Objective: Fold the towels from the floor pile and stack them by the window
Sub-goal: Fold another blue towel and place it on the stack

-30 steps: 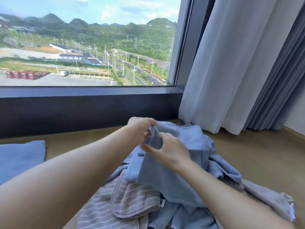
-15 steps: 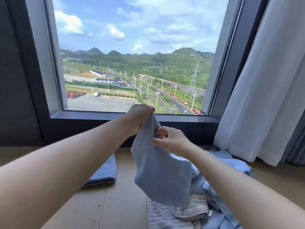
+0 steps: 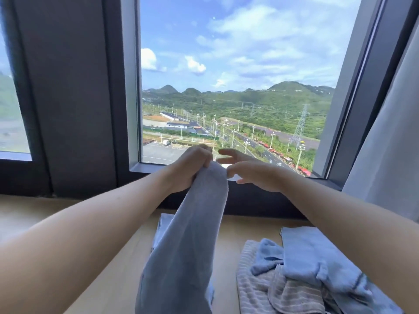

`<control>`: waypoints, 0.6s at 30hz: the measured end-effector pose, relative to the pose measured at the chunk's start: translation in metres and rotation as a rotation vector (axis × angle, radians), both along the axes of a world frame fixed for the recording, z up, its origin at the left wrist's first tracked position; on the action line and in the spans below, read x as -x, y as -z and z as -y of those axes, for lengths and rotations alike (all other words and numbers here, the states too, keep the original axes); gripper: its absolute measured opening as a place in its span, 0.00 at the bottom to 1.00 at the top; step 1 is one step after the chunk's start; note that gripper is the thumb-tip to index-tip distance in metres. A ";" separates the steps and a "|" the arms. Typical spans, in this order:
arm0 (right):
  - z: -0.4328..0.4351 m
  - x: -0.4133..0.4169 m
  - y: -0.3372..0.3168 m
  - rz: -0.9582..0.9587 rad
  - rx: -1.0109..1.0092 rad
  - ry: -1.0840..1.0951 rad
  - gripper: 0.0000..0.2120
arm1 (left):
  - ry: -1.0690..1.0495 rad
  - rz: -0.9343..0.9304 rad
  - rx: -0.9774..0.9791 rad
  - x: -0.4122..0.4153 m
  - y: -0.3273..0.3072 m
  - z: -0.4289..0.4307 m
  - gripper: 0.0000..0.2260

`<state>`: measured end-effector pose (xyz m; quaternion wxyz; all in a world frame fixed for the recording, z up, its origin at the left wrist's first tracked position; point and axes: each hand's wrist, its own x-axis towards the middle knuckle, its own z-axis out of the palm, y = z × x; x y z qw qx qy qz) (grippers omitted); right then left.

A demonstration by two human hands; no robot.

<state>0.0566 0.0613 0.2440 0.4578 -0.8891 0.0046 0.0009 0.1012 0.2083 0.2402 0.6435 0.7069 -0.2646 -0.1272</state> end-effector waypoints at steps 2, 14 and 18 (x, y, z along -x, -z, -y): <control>-0.004 -0.002 0.000 -0.031 0.038 -0.094 0.18 | 0.006 0.012 0.027 0.003 -0.004 -0.006 0.10; 0.015 0.021 0.007 -0.204 0.006 -0.274 0.08 | -0.254 0.039 0.167 0.020 -0.020 -0.012 0.09; 0.026 0.025 0.016 -0.070 0.398 -0.041 0.13 | -0.426 0.079 0.131 0.012 -0.019 -0.007 0.13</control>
